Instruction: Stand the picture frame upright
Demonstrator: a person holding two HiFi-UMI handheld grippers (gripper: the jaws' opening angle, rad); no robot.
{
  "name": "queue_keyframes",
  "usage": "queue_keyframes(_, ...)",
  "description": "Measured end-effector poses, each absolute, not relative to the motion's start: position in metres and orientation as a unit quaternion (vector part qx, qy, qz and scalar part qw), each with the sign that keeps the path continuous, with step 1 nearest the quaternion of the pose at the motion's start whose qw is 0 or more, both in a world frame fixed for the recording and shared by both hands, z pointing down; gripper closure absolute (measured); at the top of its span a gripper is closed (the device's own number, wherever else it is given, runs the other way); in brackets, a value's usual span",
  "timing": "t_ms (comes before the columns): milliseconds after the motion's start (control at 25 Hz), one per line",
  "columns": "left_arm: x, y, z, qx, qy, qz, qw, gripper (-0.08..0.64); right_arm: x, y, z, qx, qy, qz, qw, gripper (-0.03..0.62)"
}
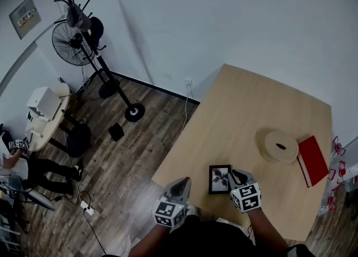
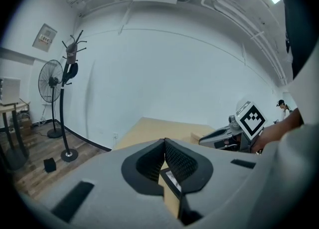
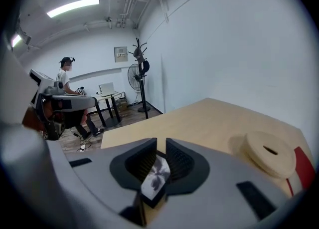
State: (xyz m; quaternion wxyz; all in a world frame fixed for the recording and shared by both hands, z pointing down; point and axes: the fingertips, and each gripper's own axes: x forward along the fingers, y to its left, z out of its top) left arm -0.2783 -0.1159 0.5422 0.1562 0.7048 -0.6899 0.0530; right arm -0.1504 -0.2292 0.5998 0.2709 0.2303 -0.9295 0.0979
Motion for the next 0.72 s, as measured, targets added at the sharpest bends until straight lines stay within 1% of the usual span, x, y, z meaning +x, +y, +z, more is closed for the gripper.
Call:
queue_keyframes(160,-0.288,-0.123,0.549,0.710,-0.682,0.057,0.168,0.555,-0.154,-0.231,0.642,0.221,-0.908,0.143,0.326,0.456)
queue_keyframes(360,-0.296,-0.128,0.560,0.711,-0.678,0.063,0.177,0.555,-0.151,-0.227,0.693,0.215,-0.874,0.206,0.383,0.387)
queue_keyframes(440,-0.295,-0.130,0.565,0.710,-0.676,0.062,0.186,0.555,-0.146,-0.227,0.710,0.212,-0.862,0.216,0.407,0.368)
queue_keyframes(720,-0.296,-0.123,0.578,0.707,-0.674,0.073,0.203,0.555,-0.143,-0.232,0.749,0.220,-0.835,0.253,0.437,0.362)
